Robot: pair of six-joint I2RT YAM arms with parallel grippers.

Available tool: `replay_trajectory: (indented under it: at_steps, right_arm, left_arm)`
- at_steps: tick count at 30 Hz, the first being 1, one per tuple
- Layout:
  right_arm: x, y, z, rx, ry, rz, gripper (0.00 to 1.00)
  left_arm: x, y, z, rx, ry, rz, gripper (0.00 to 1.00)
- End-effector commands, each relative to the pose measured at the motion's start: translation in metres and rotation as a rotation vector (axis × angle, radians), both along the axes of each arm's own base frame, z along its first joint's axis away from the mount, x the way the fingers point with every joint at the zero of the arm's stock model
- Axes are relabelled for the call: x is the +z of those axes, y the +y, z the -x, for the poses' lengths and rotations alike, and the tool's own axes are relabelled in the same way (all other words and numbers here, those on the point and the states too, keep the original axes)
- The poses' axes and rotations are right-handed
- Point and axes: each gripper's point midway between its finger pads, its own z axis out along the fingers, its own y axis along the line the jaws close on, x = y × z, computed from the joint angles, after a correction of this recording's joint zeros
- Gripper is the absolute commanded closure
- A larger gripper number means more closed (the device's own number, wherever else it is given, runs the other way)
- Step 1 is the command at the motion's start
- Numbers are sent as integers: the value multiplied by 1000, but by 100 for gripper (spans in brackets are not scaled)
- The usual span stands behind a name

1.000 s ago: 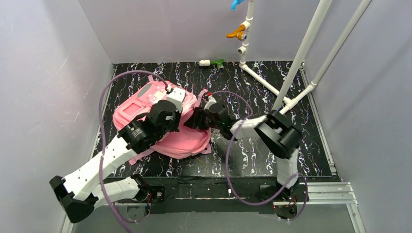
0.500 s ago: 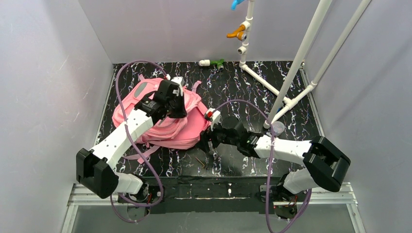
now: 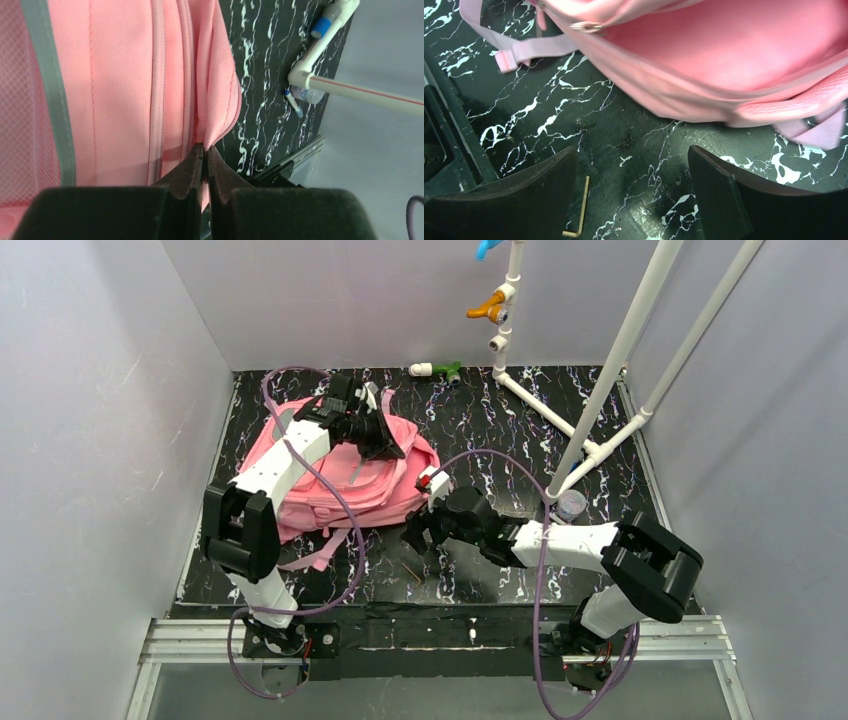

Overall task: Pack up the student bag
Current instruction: Adjust the student bag at the center of the board, then zip the student bag at the center of the board.

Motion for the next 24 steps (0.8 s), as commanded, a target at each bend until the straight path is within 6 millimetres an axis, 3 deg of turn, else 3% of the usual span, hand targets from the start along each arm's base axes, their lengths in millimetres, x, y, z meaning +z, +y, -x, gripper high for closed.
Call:
replay_trajectory:
  at_steps: [1, 3, 5, 7, 9, 11, 14, 19, 24]
  right_arm:
    - [29, 22, -13, -59, -92, -63, 13]
    - [32, 31, -16, -139, -78, -101, 13]
    - [31, 47, -14, -197, -59, -115, 13]
    - [29, 65, -7, -243, -58, -115, 13]
    - [28, 87, 0, -261, -52, -138, 16]
    - [31, 110, 6, -262, -34, -194, 27]
    - [31, 139, 10, -268, -20, -257, 34]
    - [3, 167, 3, -301, -38, -201, 39]
    - [-10, 171, -7, -348, -111, -147, 48]
  left_arm:
    - [40, -5, -17, -1, -76, 64, 93]
    - [41, 12, -7, 20, -100, -18, 51]
    - [47, 37, 6, 56, -161, -122, 21]
    - [60, 67, 22, 102, -234, -231, 7]
    - [71, 99, 38, 166, -306, -337, 4]
    - [84, 130, 54, 252, -370, -430, 5]
    - [105, 163, 76, 368, -476, -490, 7]
    - [121, 171, 95, 354, -556, -483, 8]
    - [130, 166, 103, 340, -579, -434, 9]
